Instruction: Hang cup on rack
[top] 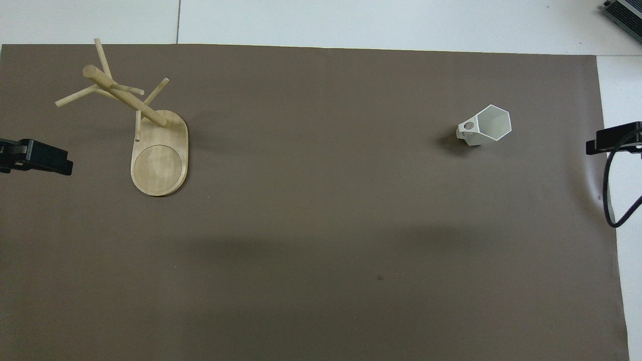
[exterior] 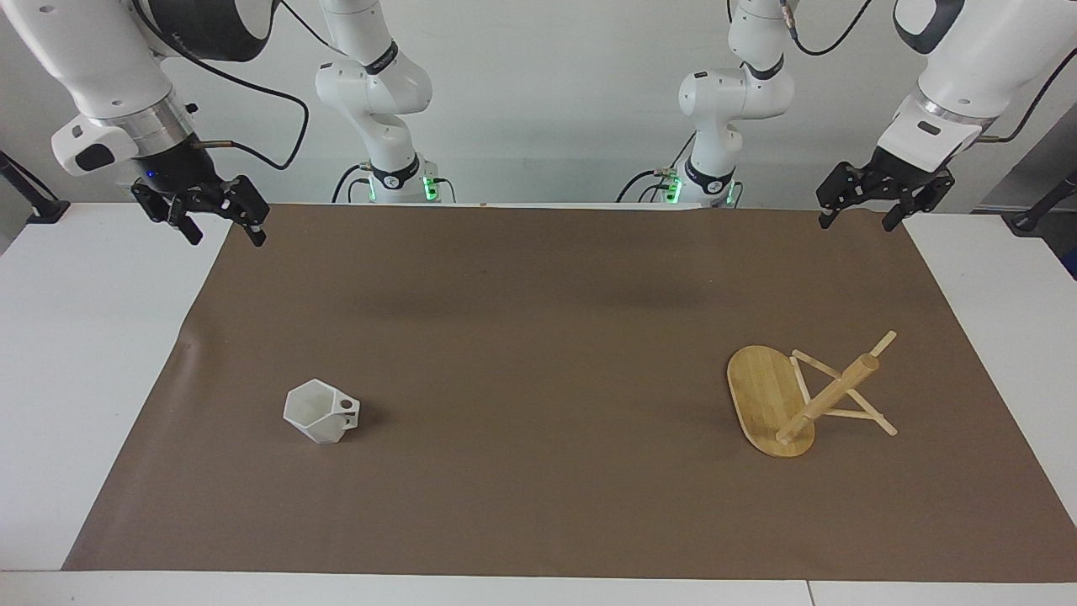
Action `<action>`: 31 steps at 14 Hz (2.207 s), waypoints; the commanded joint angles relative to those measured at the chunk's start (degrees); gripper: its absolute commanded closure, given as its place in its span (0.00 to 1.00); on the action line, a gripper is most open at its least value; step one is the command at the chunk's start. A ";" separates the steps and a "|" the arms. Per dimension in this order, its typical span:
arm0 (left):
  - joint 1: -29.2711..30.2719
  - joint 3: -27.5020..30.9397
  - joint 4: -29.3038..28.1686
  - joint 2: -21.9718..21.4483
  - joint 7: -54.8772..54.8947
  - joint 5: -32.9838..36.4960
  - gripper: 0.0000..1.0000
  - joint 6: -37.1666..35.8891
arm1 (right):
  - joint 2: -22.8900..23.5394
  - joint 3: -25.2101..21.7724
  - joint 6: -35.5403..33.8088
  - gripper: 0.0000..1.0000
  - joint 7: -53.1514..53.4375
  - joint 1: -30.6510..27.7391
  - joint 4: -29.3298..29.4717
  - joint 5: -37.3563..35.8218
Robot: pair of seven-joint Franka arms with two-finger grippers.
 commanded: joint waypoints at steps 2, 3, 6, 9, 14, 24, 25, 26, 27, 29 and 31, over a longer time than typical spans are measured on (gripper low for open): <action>-0.43 0.63 -0.18 -0.34 0.29 -0.50 0.00 -0.77 | -1.11 0.01 1.23 0.00 0.49 0.03 -1.67 -1.06; -0.43 0.63 -0.18 -0.34 0.29 -0.50 0.00 -0.77 | -1.11 0.01 1.23 0.00 0.49 -0.06 -1.67 -1.06; -0.52 0.63 -0.18 -0.34 0.47 -0.50 0.00 -1.12 | -1.11 0.01 1.40 0.00 0.66 0.03 -1.67 -1.06; -0.52 0.63 -0.18 -0.34 0.21 -0.50 0.00 -1.03 | -1.20 0.01 1.67 0.00 -0.21 0.11 -1.75 -1.06; -0.43 0.63 -0.18 -0.34 0.21 -0.49 0.00 -0.94 | -1.11 0.10 2.28 0.00 -1.27 0.64 -1.75 -0.45; -0.43 0.72 -0.18 -0.34 0.21 -0.50 0.00 -0.94 | -1.55 0.27 7.89 0.00 -4.08 0.82 -4.11 0.08; -0.43 0.72 -0.18 -0.34 0.21 -0.50 0.00 -0.94 | -1.55 0.54 11.22 0.00 -4.08 0.82 -5.78 0.08; -0.43 0.72 -0.18 -0.34 0.21 -0.50 0.00 -0.94 | -1.46 0.63 13.95 0.00 -4.00 0.82 -7.54 -0.01; -0.43 0.72 -0.18 -0.34 0.21 -0.50 0.00 -0.94 | -1.12 0.72 17.45 0.00 -4.08 0.73 -9.56 -0.01; -0.43 0.72 -0.18 -0.34 0.21 -0.50 0.00 -0.94 | 1.77 0.72 24.05 0.00 -4.61 0.64 -12.55 0.08; -0.43 0.72 -0.18 -0.34 0.21 -0.50 0.00 -0.94 | 6.69 0.72 29.06 0.00 -5.83 0.47 -12.91 0.08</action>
